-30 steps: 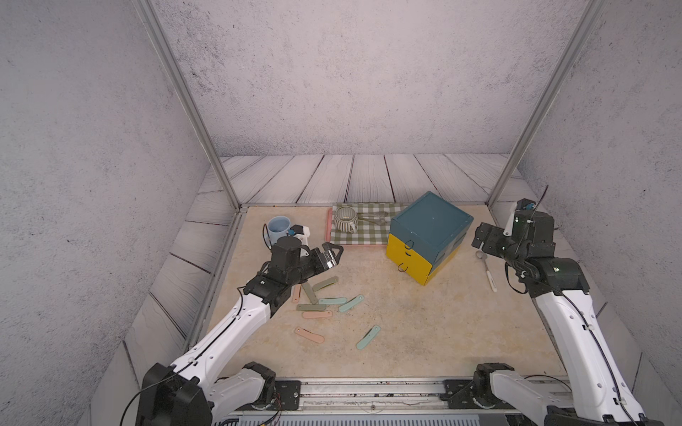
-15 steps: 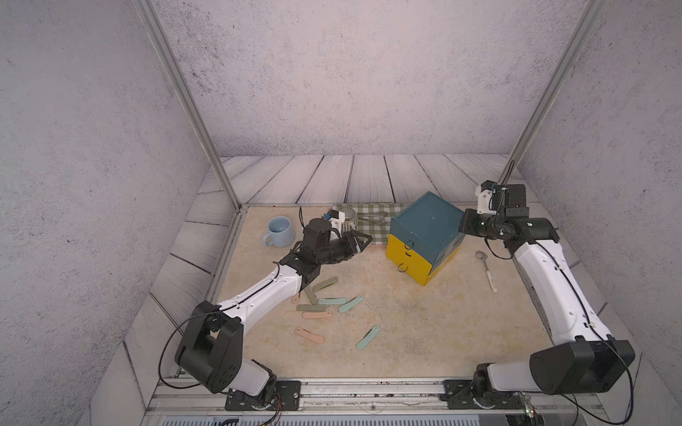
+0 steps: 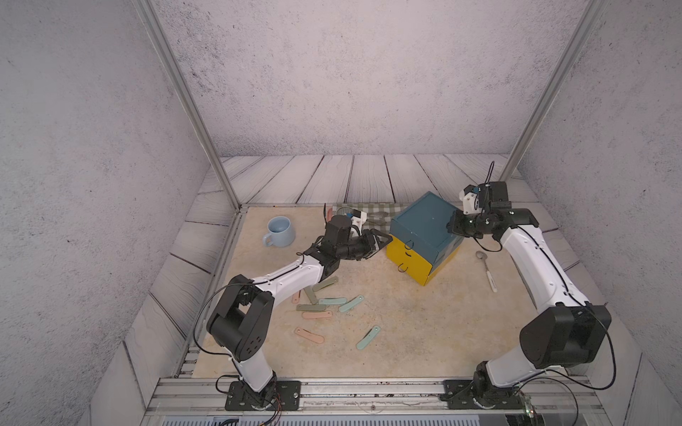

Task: Place the fruit knives into the drawer by color
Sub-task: Open the drawer in the storage box.

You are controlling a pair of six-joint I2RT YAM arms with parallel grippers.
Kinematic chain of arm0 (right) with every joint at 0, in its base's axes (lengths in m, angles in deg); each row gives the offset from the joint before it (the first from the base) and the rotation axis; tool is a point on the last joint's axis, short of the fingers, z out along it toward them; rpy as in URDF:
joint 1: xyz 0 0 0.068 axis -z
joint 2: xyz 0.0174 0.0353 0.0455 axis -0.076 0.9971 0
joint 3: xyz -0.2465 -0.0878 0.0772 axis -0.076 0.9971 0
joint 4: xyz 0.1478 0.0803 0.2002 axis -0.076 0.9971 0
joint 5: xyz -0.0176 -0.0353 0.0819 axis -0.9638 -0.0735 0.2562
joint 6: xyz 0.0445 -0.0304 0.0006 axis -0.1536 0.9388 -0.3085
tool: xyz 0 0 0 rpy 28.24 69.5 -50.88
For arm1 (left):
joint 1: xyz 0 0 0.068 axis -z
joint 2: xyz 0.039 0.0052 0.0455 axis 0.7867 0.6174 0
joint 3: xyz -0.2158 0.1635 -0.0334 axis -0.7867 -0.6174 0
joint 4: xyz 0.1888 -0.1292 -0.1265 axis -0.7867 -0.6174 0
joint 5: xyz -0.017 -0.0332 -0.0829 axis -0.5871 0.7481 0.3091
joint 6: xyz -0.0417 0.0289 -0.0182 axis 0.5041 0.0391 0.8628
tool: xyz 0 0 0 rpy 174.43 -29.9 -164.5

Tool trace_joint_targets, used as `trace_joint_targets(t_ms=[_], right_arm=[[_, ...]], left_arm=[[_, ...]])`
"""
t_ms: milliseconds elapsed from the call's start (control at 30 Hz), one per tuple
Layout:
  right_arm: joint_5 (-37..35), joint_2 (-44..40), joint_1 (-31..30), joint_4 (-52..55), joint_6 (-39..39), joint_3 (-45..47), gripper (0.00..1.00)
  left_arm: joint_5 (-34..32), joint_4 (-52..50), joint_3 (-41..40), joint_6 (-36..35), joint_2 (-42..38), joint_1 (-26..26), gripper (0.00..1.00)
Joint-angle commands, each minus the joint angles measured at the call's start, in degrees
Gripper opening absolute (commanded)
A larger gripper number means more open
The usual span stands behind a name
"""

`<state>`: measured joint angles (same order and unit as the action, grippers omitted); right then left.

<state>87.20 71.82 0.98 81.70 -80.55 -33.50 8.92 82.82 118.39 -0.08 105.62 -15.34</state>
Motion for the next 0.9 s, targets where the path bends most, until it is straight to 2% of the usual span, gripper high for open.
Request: trace_joint_targets(t_ms=[0, 467, 867], right_arm=[[3.1, 0.5, -0.3, -1.5, 0.9, 1.0, 0.0], [3.4, 1.2, -0.4, -2.9, 1.5, 3.7, 0.0], [3.5, 1.1, -0.4, -2.9, 1.4, 4.1, 0.0]], left_arm=[[1.4, 1.3, 3.4, -0.5, 2.1, 1.4, 0.54], [-0.4, -1.4, 8.5, -2.7, 7.5, 5.0, 0.5], [-1.3, -2.7, 10.5, -3.2, 10.4, 5.7, 0.47]])
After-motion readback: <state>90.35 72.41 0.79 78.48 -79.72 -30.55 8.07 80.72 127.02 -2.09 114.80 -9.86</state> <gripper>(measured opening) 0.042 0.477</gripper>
